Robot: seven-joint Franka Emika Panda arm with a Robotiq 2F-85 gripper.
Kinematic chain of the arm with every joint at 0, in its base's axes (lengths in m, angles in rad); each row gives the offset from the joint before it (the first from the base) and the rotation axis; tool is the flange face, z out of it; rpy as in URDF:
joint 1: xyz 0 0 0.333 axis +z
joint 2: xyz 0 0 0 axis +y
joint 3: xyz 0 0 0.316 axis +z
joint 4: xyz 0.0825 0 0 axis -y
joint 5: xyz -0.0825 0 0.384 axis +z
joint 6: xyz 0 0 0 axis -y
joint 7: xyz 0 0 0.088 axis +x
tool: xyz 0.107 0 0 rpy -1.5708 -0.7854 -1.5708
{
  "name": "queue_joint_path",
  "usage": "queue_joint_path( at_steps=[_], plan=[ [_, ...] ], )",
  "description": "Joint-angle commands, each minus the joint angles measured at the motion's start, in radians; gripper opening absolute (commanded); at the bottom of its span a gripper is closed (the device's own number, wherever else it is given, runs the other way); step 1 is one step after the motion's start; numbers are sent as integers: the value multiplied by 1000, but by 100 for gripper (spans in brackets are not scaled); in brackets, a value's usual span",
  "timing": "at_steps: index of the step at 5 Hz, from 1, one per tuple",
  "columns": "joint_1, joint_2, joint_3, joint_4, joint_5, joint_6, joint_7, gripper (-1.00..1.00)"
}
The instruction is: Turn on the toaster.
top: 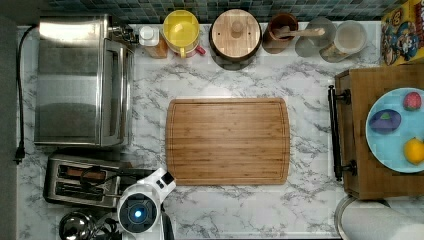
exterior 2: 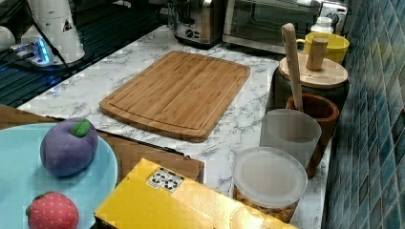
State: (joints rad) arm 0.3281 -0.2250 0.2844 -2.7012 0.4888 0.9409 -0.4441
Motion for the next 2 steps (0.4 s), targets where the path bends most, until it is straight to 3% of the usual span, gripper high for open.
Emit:
queue_joint_path(
  at_steps=[1, 2],
  plan=[
    [51, 48, 32, -162, 42, -65, -35, -100],
    [51, 48, 32, -162, 43, -65, -35, -100]
  ],
)
